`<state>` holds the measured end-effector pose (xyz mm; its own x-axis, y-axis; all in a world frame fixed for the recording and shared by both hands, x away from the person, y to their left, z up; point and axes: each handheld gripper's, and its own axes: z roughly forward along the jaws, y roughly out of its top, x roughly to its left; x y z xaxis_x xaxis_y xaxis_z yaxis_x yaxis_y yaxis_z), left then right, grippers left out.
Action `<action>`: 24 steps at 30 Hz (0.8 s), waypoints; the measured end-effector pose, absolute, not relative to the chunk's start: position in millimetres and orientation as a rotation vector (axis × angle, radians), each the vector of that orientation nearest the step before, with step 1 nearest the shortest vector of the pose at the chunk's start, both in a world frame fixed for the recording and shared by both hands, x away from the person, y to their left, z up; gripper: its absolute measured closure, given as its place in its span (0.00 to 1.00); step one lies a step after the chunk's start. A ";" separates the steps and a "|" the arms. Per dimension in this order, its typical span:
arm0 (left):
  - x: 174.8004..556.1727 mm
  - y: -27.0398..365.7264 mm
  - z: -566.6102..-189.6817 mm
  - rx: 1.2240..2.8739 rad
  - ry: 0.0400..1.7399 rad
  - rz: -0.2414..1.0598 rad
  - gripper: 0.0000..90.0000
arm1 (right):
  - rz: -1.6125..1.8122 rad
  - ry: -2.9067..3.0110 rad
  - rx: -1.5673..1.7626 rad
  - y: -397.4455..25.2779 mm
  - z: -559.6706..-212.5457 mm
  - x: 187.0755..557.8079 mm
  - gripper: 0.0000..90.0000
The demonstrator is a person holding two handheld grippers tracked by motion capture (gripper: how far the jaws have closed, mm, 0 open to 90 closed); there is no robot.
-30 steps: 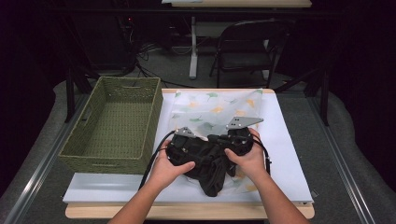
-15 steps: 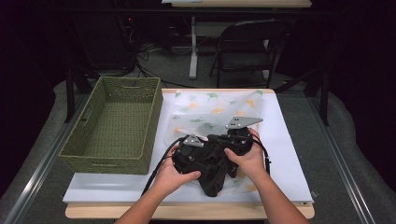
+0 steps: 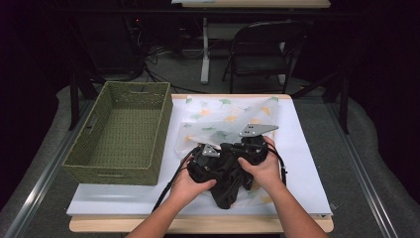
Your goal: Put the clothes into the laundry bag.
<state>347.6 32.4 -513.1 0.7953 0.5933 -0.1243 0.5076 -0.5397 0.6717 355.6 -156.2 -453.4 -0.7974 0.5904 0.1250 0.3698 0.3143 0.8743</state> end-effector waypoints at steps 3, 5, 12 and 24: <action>350.6 34.6 -516.4 2.250 0.836 0.139 0.65 | 1.480 2.362 0.883 -156.5 -453.6 355.6 1.00; 351.1 34.7 -516.9 2.248 0.840 0.128 0.74 | 1.479 2.361 0.880 -156.1 -453.7 355.6 1.00; 353.3 28.2 -511.5 2.206 0.837 0.137 0.90 | 1.477 2.369 0.877 -154.9 -453.6 354.9 1.00; 378.6 17.2 -502.6 2.109 0.878 0.157 0.91 | 1.488 2.360 0.890 -158.9 -452.8 355.5 1.00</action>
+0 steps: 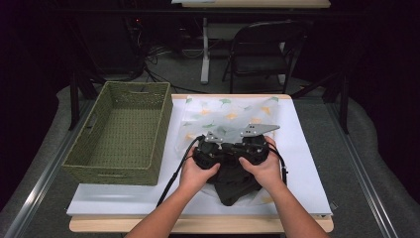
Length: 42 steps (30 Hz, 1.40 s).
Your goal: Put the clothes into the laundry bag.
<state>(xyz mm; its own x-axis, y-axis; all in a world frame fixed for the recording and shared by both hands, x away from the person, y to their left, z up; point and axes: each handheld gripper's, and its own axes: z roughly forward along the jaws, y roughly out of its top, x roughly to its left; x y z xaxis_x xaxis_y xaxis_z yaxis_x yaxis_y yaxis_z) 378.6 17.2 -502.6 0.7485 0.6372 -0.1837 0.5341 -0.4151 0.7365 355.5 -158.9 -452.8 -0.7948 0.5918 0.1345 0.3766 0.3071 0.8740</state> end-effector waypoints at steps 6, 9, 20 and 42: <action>379.0 20.7 -504.2 2.112 0.868 0.105 0.82 | 1.495 2.352 0.897 -161.7 -452.4 356.5 1.00; 373.4 26.0 -500.3 2.110 0.869 0.066 0.65 | 1.493 2.347 0.911 -164.1 -452.9 357.8 1.00; 338.9 41.1 -493.2 2.142 0.783 0.013 0.37 | 1.488 2.341 0.918 -165.8 -453.5 359.4 1.00; 302.0 20.2 -522.3 2.195 0.686 0.041 0.26 | 1.484 2.342 0.920 -165.8 -454.6 358.9 1.00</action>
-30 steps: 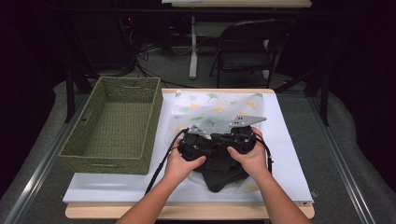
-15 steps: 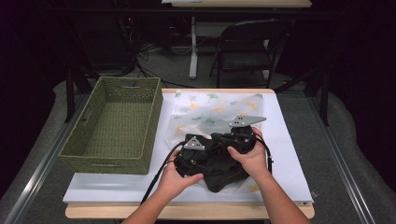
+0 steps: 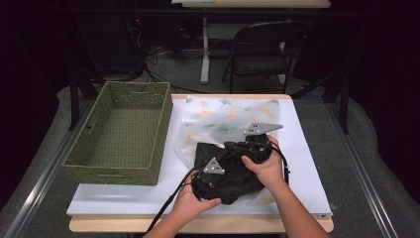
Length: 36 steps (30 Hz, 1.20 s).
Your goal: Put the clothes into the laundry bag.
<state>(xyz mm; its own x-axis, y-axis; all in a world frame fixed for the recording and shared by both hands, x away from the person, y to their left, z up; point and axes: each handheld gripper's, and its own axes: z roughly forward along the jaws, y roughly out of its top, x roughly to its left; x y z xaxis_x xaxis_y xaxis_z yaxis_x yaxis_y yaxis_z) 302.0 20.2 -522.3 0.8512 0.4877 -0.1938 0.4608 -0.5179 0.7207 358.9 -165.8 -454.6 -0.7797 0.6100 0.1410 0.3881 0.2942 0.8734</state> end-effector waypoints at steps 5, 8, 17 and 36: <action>299.2 17.1 -529.2 2.224 0.676 0.075 0.24 | 1.484 2.344 0.919 -165.6 -454.6 358.7 1.00; 300.7 16.0 -531.9 2.231 0.677 0.078 0.23 | 1.483 2.345 0.917 -165.4 -454.8 358.9 1.00; 300.5 14.3 -538.5 2.265 0.680 0.108 0.26 | 1.486 2.345 0.919 -165.5 -454.6 358.3 1.00; 312.2 21.1 -545.5 2.273 0.723 0.083 0.86 | 1.486 2.349 0.920 -164.7 -455.7 358.6 1.00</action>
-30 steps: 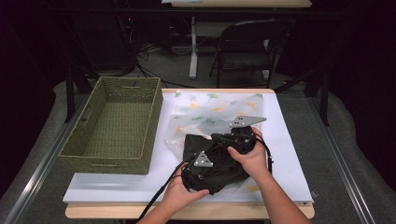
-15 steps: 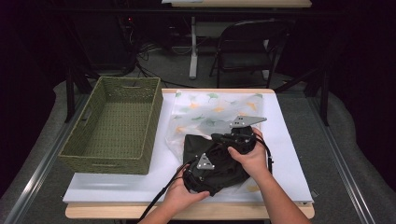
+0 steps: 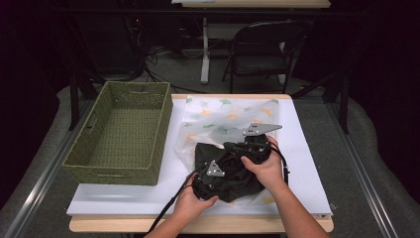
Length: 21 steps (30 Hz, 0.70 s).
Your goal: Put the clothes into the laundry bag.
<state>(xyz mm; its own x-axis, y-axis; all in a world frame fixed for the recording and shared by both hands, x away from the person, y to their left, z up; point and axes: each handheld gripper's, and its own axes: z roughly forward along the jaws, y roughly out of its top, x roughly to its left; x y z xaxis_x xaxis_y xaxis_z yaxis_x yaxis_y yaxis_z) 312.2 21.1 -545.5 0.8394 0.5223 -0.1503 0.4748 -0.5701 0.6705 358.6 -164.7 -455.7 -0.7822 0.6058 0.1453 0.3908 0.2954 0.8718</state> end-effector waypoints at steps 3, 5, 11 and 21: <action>312.4 21.2 -546.6 2.262 0.736 0.075 0.87 | 1.486 2.350 0.919 -164.8 -455.7 358.6 1.00; 313.1 21.7 -546.8 2.256 0.743 0.069 0.88 | 1.487 2.350 0.921 -164.8 -455.7 358.6 1.00; 315.7 23.9 -547.9 2.219 0.775 0.036 0.90 | 1.485 2.353 0.920 -164.5 -455.8 358.5 1.00; 331.9 26.2 -540.8 2.157 0.828 0.046 0.90 | 1.478 2.359 0.914 -164.0 -456.2 357.8 1.00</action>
